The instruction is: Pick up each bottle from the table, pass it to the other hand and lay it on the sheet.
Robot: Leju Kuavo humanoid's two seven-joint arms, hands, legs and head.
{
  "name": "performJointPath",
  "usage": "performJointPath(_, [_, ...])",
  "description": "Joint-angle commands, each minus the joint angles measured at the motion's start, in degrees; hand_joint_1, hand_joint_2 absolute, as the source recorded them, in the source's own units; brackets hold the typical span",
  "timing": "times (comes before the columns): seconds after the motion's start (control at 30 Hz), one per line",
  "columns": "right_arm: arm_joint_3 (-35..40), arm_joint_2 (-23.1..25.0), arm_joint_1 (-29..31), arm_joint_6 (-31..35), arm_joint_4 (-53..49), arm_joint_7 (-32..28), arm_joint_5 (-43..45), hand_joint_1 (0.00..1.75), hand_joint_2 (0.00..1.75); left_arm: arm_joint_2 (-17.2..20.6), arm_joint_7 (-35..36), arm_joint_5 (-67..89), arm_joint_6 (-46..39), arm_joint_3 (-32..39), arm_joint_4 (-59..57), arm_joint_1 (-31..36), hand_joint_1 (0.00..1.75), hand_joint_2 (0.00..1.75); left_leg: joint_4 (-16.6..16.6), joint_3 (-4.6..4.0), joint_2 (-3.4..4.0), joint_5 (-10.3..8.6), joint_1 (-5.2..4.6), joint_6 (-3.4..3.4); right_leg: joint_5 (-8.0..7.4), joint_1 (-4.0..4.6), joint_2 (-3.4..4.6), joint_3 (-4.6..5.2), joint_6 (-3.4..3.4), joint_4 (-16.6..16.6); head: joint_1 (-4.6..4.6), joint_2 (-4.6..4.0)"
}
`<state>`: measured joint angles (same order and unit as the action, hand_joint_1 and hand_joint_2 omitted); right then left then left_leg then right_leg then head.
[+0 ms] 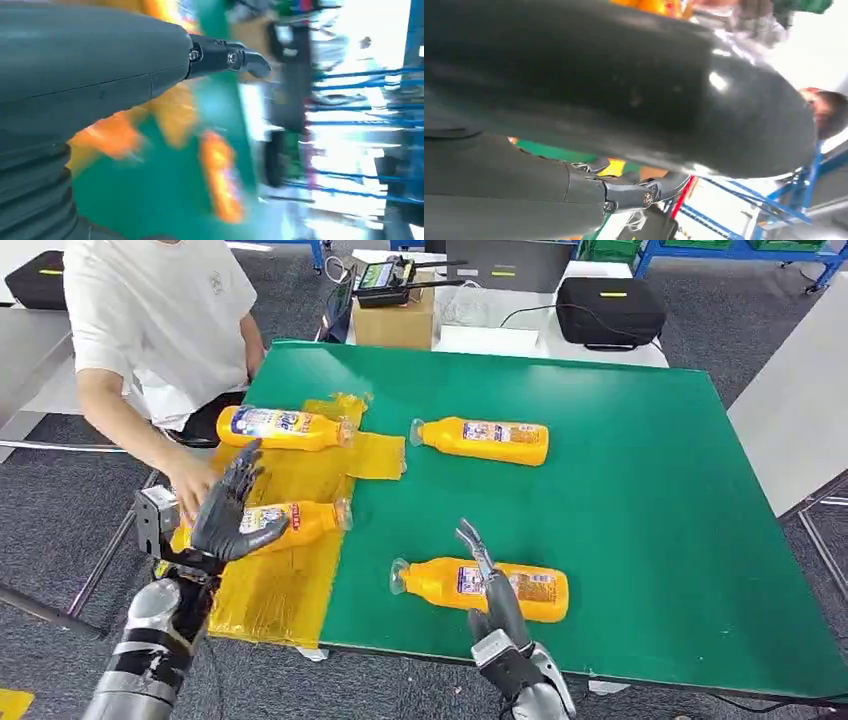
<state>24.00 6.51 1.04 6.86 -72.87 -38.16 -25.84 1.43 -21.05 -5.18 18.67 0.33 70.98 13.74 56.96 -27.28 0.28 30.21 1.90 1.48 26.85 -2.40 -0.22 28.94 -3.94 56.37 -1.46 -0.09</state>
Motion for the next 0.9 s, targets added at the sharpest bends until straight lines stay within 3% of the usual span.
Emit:
performJointPath(0.03, [1.44, -3.42, 5.65, 10.50, 9.13, 12.42, -19.44, 0.00, 0.00, -14.57, -15.16, 0.66, -17.95, 5.62, 34.07, -7.08, 0.00, 1.75, -0.03, -0.05, 0.13, 0.07, 0.06, -0.23, -0.01, 0.13, 0.12, 0.05, 0.24, -0.14, -0.02, 0.00])
performJointPath(0.07, [1.19, -3.36, 7.57, 12.20, 12.37, 12.89, -20.70, 0.00, 1.75, -14.61, -14.43, 0.84, -19.78, 4.26, 37.63, -8.02, 0.00, 1.75, 0.06, -0.15, 0.23, 0.09, 0.12, -0.17, -0.03, 0.17, 0.23, 0.21, 0.20, -0.08, -0.02, 0.00])
performJointPath(0.2, [-0.75, -2.67, 11.32, 14.68, 19.29, 13.14, -21.70, 0.00, 1.75, -14.38, -15.23, 1.83, -24.38, 1.25, 41.28, -10.10, 0.00, 1.75, -0.08, -0.14, 0.30, 0.03, 0.13, -0.23, -0.10, 0.21, 0.33, 0.24, 0.22, -0.19, 0.00, 0.00])
performJointPath(0.3, [0.54, -3.98, 14.77, 13.52, 24.84, 21.91, -29.32, 0.00, 1.75, -13.60, -18.95, 8.93, -30.85, -2.32, 42.44, -11.13, 0.00, 1.75, -0.08, -0.12, 0.24, 0.00, 0.11, -0.19, -0.09, 0.17, 0.23, 0.20, 0.19, -0.19, 0.00, 0.00])
performJointPath(0.43, [0.38, -4.84, 16.78, 12.47, 28.25, 27.35, -34.27, 0.00, 1.75, -12.04, -18.95, 12.82, -34.09, -6.41, 43.63, -13.38, 0.00, 1.75, -0.09, -0.09, 0.20, 0.00, 0.10, -0.16, -0.07, 0.16, 0.21, 0.18, 0.17, -0.17, -0.02, 0.00])
performJointPath(0.63, [1.67, -5.91, 17.42, 4.82, 26.66, 30.96, -36.69, 0.00, 1.75, -11.15, -18.58, 13.97, -34.24, -8.86, 43.07, -14.41, 0.00, 1.75, -0.15, 0.01, 0.09, -0.04, 0.08, -0.18, -0.08, 0.14, 0.09, 0.07, 0.20, -0.23, -0.02, 0.00])
performJointPath(0.77, [5.80, -7.89, 14.19, -0.10, 21.38, 31.15, -36.68, 0.00, 1.75, -11.13, -18.95, 17.16, -36.59, -10.32, 43.11, -15.02, 0.00, 1.75, -0.12, 0.06, 0.03, -0.04, 0.07, -0.15, -0.05, 0.13, 0.03, -0.02, 0.17, -0.22, -0.02, 0.00])
performJointPath(0.9, [5.85, -8.08, 13.87, -0.11, 21.37, 31.12, -36.66, 0.00, 1.75, -11.17, -18.95, 17.21, -36.59, -10.47, 43.17, -15.10, 0.00, 1.75, -0.17, 0.26, -0.03, -0.07, 0.09, -0.20, -0.11, 0.16, 0.00, -0.17, 0.24, -0.31, -0.02, 0.00])
